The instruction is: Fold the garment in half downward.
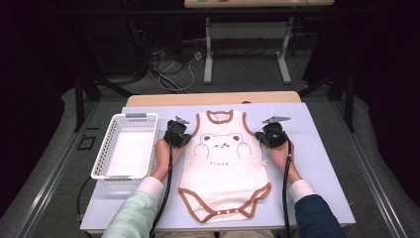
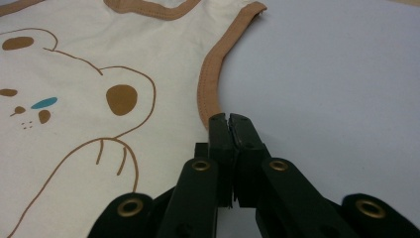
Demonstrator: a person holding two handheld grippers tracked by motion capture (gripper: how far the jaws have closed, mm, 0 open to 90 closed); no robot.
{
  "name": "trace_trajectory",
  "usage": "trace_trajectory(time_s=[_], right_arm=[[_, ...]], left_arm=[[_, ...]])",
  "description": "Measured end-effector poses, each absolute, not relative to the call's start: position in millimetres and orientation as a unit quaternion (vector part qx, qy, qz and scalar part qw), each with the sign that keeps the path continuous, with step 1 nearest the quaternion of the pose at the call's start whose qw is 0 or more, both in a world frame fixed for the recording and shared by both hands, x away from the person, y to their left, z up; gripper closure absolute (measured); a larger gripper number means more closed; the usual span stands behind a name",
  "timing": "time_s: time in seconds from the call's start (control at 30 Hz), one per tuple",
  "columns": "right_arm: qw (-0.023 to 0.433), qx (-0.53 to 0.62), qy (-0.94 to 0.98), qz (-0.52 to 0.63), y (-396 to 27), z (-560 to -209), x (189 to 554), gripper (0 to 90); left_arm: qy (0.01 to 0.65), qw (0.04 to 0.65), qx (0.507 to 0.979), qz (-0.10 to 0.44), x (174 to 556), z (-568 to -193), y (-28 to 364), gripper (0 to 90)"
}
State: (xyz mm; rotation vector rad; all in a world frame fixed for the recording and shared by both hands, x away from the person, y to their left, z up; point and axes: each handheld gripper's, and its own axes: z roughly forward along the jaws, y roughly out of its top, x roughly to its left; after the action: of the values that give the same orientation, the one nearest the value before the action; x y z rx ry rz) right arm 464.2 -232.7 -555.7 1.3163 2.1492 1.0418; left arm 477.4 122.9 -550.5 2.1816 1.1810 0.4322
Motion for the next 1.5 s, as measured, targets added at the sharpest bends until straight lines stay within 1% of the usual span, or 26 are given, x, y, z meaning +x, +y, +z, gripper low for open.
trace_trajectory(time_s=[0.37,0.6,0.83,1.1,1.27,1.5], right_arm=[[0.226,0.464,0.767,0.381,-232.3,-541.7,469.1,88.5],[0.24,0.457,0.761,0.392,-229.3,-533.0,469.3,88.5],[0.238,0.452,0.76,0.402,-231.1,-527.2,464.9,88.4],[0.226,0.444,0.759,0.419,-235.3,-521.4,453.6,88.4],[0.221,0.434,0.762,0.426,-237.4,-517.8,444.1,88.3],[0.214,0.417,0.771,0.431,-240.1,-511.7,427.8,88.1]], left_arm=[[0.439,0.314,0.817,0.205,477.2,-541.3,124.6,88.7],[0.436,0.322,0.811,0.22,475.4,-532.5,127.2,88.7],[0.428,0.327,0.814,0.219,470.9,-525.4,128.6,88.6],[0.426,0.332,0.814,0.214,461.4,-521.1,132.7,88.4],[0.42,0.318,0.82,0.223,449.8,-517.0,129.6,88.4],[0.409,0.308,0.83,0.221,431.5,-510.5,129.0,88.4]])
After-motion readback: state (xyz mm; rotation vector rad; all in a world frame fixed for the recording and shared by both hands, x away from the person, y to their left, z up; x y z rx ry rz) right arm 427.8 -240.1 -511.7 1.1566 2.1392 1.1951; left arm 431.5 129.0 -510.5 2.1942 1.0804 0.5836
